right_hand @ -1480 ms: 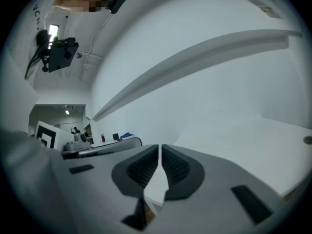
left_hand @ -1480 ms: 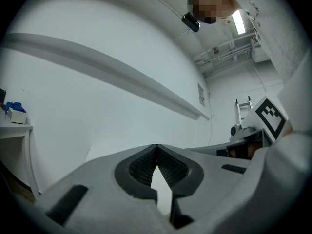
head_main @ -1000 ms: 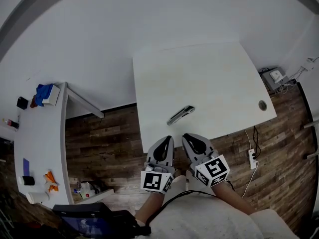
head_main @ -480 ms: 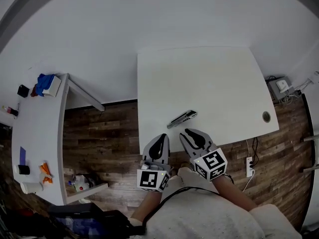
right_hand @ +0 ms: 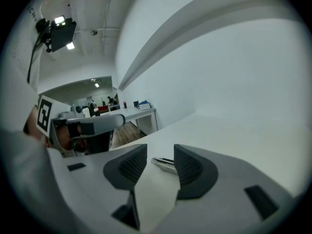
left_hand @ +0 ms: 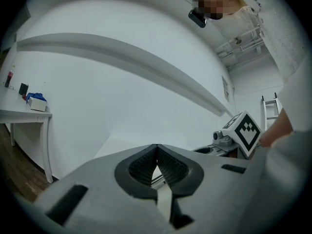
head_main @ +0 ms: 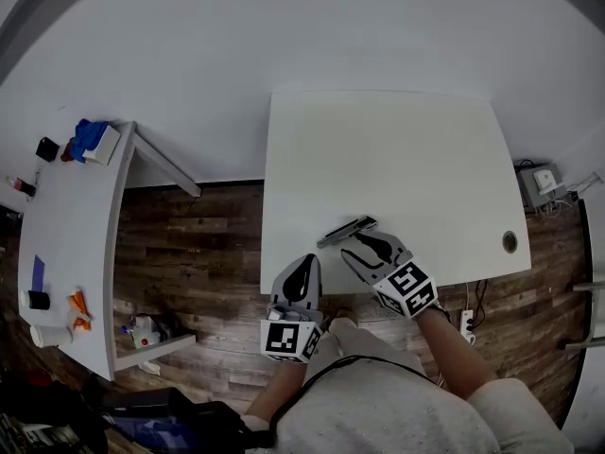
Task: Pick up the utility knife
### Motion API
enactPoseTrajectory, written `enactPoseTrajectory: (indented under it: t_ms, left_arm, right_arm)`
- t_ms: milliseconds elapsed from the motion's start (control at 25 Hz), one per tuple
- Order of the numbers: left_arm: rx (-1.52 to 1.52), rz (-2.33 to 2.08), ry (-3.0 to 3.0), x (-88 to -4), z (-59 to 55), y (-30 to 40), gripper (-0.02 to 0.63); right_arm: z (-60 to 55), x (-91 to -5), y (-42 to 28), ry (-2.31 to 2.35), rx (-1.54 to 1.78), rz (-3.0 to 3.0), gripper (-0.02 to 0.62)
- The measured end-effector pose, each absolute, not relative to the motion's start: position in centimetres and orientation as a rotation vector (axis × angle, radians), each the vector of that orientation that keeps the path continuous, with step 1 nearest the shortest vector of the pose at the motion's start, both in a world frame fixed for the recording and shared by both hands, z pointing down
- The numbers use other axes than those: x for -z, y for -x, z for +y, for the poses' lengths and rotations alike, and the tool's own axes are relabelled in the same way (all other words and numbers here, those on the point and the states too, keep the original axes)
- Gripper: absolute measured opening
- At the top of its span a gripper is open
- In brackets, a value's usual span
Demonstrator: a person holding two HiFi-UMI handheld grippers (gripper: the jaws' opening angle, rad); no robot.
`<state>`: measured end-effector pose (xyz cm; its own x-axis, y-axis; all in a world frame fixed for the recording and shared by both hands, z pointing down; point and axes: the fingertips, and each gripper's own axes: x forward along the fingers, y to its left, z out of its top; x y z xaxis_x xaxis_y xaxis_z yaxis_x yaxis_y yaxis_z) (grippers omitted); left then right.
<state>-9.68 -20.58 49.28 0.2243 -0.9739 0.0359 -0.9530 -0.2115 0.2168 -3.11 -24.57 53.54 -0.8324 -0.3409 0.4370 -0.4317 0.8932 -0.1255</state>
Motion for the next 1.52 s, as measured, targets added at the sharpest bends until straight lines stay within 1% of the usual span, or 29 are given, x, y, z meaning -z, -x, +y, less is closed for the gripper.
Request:
enactPoseTrajectory:
  t_ms: [160, 400, 840, 1080, 1520]
  left_arm:
    - [0.156, -1.844, -2.277, -50.1, -20.9, 9.2, 0.003]
    - [0.162, -1.860, -2.244, -50.9, -21.2, 9.1, 0.003]
    - [0.162, -1.895, -2.196, -51.4, -20.9, 9.5, 0.003]
    - [0.170, -1.918, -2.174, -51.5, -20.8, 10.0, 0.003]
    - [0.180, -1.954, -2.135, -51.6, -20.8, 10.8, 0.003]
  right_arm:
    - [-25.7, -55.1, 3.4, -0.383, -0.163, -2.571, 0.163]
    - [-26.8, -57.4, 3.7, -0.108, 0.081, -2.414, 0.204]
    - [-27.3, -60.2, 4.7, 0.225, 0.287, -2.186, 0.206]
    - [-27.5, -61.5, 5.0, 0.346, 0.331, -2.078, 0.206]
    - [-27.5, -62.8, 5.0, 0.474, 0.217, -1.963, 0.204]
